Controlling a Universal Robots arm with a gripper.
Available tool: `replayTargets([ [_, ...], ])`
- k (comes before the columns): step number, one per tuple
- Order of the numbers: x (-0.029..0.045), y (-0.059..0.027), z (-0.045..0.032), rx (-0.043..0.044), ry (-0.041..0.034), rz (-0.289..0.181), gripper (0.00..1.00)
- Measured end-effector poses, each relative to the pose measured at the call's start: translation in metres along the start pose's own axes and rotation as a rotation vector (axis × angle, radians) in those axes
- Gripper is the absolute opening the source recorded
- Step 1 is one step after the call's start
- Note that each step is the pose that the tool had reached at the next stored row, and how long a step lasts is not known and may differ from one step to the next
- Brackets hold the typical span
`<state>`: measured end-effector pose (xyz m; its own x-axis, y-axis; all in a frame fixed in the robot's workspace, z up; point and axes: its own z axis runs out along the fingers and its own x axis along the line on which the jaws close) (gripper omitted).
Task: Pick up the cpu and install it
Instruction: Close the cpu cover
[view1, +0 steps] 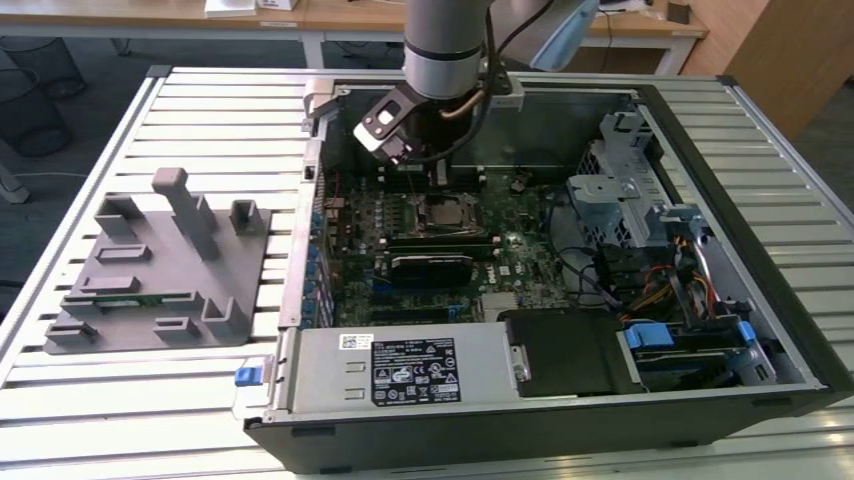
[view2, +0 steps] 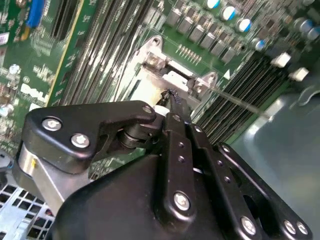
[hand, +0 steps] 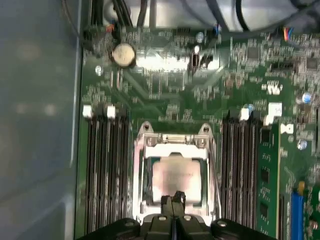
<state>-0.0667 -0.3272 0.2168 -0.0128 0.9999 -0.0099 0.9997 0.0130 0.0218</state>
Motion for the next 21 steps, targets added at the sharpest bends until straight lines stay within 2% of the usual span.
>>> replayTargets([
  [11,0.0003,-0.0035,0.0156,0.0001,-0.0002,0.0,0.11],
  [21,0.0003,-0.0003,0.0184,-0.0002,0.0005,0.0,0.11],
])
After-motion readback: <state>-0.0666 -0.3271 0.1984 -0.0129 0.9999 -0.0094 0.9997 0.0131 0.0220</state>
